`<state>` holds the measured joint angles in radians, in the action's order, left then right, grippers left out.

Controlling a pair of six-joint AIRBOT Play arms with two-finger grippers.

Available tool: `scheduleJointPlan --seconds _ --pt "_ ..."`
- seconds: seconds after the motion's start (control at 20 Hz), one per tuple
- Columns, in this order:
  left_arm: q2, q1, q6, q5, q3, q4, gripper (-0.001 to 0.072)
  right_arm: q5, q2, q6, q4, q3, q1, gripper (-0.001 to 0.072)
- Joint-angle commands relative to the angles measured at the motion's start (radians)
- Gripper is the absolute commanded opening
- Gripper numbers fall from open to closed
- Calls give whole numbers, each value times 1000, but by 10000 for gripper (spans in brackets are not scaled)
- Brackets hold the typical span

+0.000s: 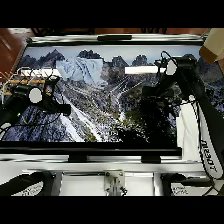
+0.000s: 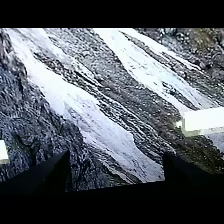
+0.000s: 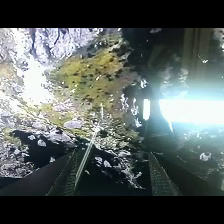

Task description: Fold the shirts.

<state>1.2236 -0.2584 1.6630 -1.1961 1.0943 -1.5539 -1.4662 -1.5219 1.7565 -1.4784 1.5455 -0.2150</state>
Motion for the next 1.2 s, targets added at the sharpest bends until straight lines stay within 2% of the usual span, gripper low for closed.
scheduleJointPlan --seconds 0.0,0.8,1.15 --pt "-1 0 0 0 0 0 715 0 0 0 0 1 -1 568" --pt "2 0 0 19 0 10 716 0 0 0 0 1 -1 568" --pt "6 -2 0 46 0 34 716 70 -1 -8 -17 1 0 568"
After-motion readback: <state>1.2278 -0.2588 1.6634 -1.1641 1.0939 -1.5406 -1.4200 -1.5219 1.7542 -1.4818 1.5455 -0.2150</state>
